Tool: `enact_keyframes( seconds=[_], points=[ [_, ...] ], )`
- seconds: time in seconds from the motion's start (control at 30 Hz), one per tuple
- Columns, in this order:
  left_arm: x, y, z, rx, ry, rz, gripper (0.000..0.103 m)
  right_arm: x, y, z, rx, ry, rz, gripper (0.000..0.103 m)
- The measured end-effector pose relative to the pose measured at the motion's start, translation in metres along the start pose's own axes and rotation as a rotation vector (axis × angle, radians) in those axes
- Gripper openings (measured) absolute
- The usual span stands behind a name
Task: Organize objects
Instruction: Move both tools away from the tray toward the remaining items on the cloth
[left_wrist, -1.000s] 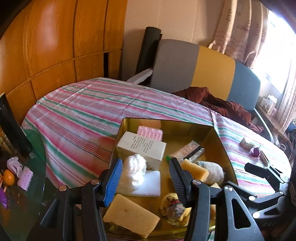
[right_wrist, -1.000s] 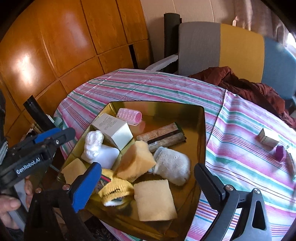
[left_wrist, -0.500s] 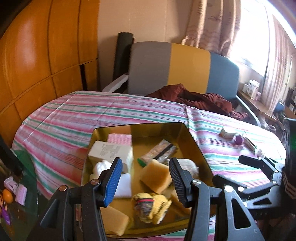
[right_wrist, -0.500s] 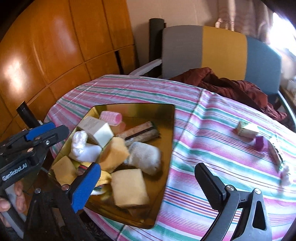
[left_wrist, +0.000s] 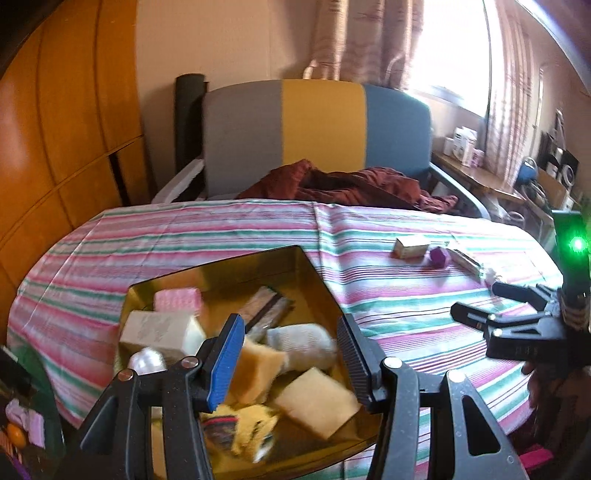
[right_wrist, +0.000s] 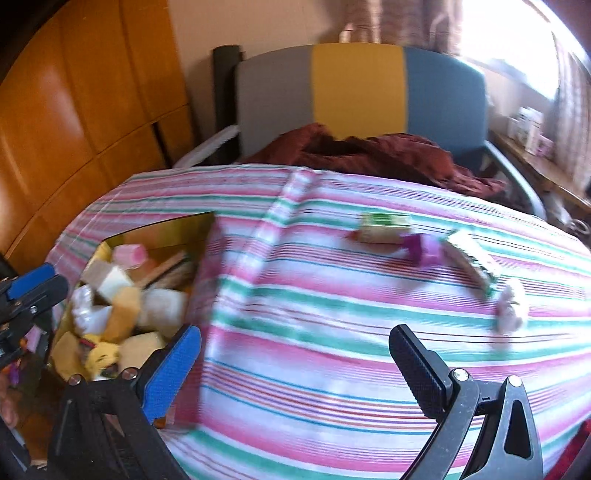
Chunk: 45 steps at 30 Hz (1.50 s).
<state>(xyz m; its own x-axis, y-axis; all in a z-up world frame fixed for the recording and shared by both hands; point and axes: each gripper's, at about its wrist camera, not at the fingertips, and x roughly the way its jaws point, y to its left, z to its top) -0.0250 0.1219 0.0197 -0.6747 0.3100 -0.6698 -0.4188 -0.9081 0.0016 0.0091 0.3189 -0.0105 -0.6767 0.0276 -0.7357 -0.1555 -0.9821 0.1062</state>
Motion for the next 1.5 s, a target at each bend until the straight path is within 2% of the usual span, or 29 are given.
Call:
enact_keyframes(
  seconds=[0.23, 0.7, 0.9, 1.03, 1.4, 1.5],
  points=[
    [0.016, -0.038, 0.011, 0.08, 0.012, -0.059, 0.053, -0.003, -0.066, 0.005, 0.094, 0.011, -0.089, 0.102],
    [0.056, -0.107, 0.021, 0.181, 0.102, -0.183, 0.053, 0.005, -0.187, -0.004, 0.253, 0.098, -0.246, 0.102],
    [0.075, -0.128, 0.025, 0.196, 0.146, -0.202, 0.053, 0.017, -0.213, -0.012, 0.285, 0.121, -0.265, 0.102],
    [0.093, -0.14, 0.032, 0.172, 0.197, -0.233, 0.053, 0.021, -0.225, -0.017, 0.31, 0.119, -0.252, 0.102],
    [0.154, -0.186, 0.061, 0.117, 0.301, -0.308, 0.053, 0.023, -0.237, -0.022, 0.349, 0.118, -0.214, 0.102],
    [0.173, -0.2, 0.068, 0.116, 0.304, -0.324, 0.053, 0.019, -0.237, -0.021, 0.347, 0.109, -0.212, 0.102]
  ],
)
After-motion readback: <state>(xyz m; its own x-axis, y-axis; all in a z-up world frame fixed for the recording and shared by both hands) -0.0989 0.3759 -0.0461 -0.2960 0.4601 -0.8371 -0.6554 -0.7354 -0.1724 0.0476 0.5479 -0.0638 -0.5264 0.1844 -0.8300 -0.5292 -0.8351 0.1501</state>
